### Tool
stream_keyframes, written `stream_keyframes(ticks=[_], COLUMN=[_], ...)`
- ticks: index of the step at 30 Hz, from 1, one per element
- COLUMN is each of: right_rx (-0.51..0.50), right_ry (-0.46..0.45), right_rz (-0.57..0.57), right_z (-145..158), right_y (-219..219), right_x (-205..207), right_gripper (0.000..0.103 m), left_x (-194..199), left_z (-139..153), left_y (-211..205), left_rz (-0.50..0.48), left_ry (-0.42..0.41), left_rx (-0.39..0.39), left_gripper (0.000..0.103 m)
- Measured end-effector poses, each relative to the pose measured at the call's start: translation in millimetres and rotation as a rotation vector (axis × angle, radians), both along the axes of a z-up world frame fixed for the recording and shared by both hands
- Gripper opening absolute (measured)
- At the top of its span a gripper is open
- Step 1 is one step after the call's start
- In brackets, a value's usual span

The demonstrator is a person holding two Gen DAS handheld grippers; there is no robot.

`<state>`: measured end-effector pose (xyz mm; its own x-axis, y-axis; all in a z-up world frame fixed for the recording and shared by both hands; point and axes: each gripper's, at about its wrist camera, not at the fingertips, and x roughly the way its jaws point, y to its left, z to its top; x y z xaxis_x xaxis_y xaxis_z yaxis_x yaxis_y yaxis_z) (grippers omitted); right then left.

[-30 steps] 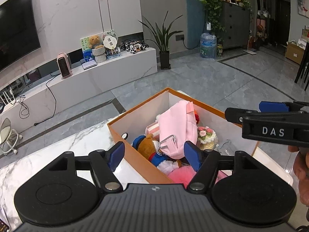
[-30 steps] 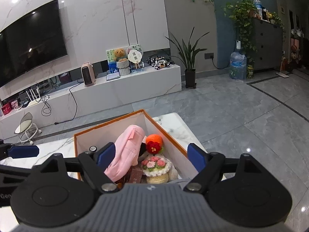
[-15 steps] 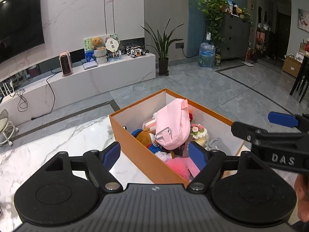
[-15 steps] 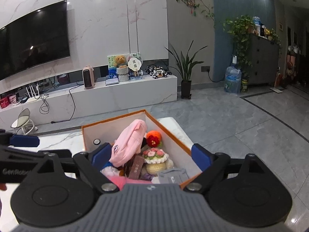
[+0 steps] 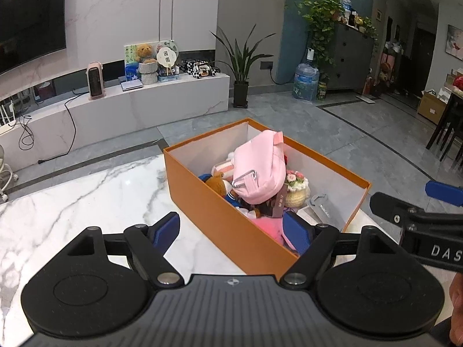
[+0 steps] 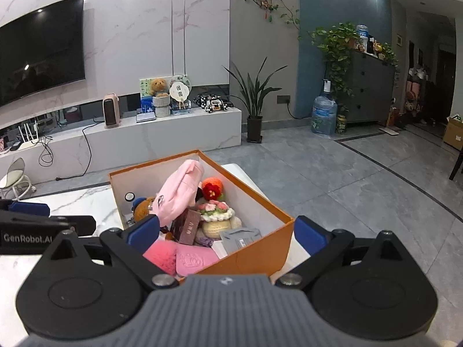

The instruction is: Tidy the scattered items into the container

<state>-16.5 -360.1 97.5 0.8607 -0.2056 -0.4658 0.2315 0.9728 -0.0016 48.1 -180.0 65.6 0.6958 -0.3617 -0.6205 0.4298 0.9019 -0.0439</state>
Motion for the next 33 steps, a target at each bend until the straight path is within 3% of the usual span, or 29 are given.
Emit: stream_keyframes(ticks=[33], right_rx=[-0.022], right_ry=[0.039], right_rz=[-0.021], right_z=[-7.1], right_y=[13.4], right_x=[0.8], right_gripper=[0.101], left_x=[-8.8], left_z=[-6.3], left_y=[-6.4], left_rz=[0.004], left_ry=[0.0], left_rx=[0.052], left_gripper=[0.092])
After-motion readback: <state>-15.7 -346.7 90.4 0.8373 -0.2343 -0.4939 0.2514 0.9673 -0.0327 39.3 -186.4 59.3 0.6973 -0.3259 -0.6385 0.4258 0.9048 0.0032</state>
